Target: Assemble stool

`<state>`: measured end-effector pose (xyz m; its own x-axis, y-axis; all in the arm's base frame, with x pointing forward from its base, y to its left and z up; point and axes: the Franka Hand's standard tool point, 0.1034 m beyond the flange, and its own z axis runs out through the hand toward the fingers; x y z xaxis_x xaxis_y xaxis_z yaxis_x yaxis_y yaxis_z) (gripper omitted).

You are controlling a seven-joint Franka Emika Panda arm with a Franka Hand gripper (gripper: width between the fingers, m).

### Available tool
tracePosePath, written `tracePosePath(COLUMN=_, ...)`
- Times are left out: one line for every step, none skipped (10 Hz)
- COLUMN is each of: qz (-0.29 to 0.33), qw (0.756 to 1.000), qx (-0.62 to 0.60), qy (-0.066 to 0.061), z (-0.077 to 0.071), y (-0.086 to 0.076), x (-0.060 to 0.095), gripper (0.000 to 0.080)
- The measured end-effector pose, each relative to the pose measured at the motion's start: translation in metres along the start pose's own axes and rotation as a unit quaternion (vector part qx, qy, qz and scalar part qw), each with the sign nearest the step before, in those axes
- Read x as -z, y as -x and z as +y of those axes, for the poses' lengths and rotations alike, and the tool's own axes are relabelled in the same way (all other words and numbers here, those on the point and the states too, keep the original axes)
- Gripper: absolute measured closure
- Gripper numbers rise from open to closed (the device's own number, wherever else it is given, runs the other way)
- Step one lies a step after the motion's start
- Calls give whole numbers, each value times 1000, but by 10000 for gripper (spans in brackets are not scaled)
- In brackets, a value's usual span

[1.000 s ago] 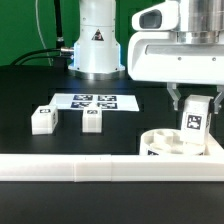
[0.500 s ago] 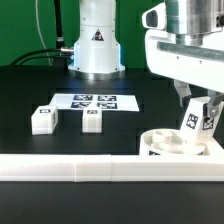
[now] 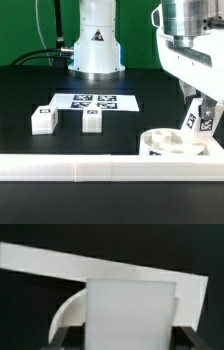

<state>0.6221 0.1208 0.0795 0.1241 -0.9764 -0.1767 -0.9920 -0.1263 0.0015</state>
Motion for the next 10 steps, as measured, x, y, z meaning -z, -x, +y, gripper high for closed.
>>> tracePosePath(qz=0, qw=1000, qx=3, qy=0, z=0, y=0, x=0, gripper=458)
tracePosePath(qz=0, qw=1000, qx=22, qy=1, z=0, y=1, x=1, gripper=268)
tracePosePath(qz=-4, qw=998, qx=58, qy=12, z=0, y=4, x=7, gripper=174)
tracePosePath(qz=-10, qw=997, qx=75, qy=23, z=-2, y=12, x=15, gripper=174)
tracePosePath(qz=-11, qw=994, qx=104, qy=13, z=-6, y=14, x=20, gripper=157)
tracePosePath(qz=-12, qw=987, qx=162, qy=16, z=-4, y=12, x=16, gripper=157)
tracePosePath(qz=-13, qw=981, qx=195, qy=16, z=-4, y=12, x=16, gripper=151)
tracePosePath(qz=-13, qw=973, qx=231, qy=16, z=-4, y=12, x=16, gripper=151)
tracePosePath(qz=-12, qw=955, qx=295, qy=16, z=-4, y=11, x=15, gripper=151)
tracePosePath(qz=-12, qw=928, qx=371, qy=18, z=-3, y=11, x=15, gripper=151)
